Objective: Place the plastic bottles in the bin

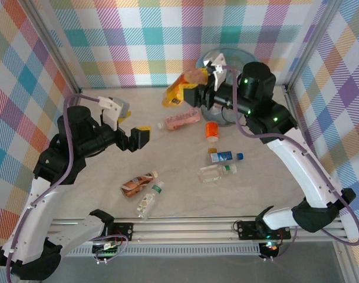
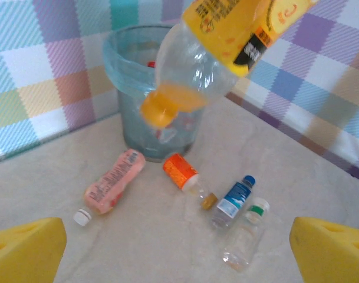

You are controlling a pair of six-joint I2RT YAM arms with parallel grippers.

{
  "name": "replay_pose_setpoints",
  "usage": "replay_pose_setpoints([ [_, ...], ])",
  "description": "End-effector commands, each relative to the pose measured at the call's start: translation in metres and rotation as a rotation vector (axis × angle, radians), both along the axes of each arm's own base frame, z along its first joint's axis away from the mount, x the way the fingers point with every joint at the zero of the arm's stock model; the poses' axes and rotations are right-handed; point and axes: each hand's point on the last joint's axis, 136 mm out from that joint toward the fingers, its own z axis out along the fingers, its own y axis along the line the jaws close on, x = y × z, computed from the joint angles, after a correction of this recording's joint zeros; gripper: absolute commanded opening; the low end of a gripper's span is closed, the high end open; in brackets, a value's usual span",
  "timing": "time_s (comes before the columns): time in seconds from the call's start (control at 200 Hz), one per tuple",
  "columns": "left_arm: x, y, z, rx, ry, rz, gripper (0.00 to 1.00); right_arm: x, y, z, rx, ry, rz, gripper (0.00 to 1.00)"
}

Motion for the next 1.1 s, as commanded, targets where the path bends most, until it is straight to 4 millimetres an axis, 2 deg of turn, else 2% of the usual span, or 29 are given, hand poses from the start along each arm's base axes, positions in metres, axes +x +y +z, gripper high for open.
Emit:
replay_pose_setpoints([
  [0.0, 0.006, 0.007, 0.012, -0.021, -0.017, 0.066, 0.97, 0.05, -0.042, 0.005, -0.048, -0.029, -0.269, 0.53],
  [0.085, 0.009, 0.008, 0.008, -0.026, -0.004, 0.08, 0.97, 0.082, -0.065, 0.007, -0.058, -0.012, -0.398, 0.53],
  [0.195, 0.015, 0.009, 0.003, -0.028, 0.021, 0.109, 0.96, 0.122, -0.081, 0.002, -0.112, -0.012, -0.526, 0.52],
  [0.365, 0.019, 0.014, -0.008, -0.021, 0.055, 0.15, 0.96, 0.19, -0.096, -0.034, -0.26, 0.048, -0.691, 0.51],
  [0.505, 0.018, 0.016, -0.017, -0.01, 0.085, 0.163, 0.96, 0.23, -0.104, -0.065, -0.336, 0.1, -0.788, 0.51],
  [0.58, 0.018, 0.017, -0.021, -0.003, 0.097, 0.172, 0.96, 0.245, -0.103, -0.081, -0.372, 0.108, -0.811, 0.51],
  [0.71, 0.018, 0.022, -0.026, 0.0, 0.112, 0.197, 0.96, 0.264, -0.097, -0.128, -0.435, 0.176, -0.797, 0.52],
  [0.91, 0.018, 0.035, -0.035, 0.01, 0.142, 0.275, 0.97, 0.273, -0.102, -0.178, -0.402, 0.355, -0.742, 0.52],
  [1.095, 0.015, 0.042, -0.042, 0.009, 0.169, 0.309, 0.97, 0.28, -0.103, -0.229, -0.466, 0.45, -0.692, 0.53],
])
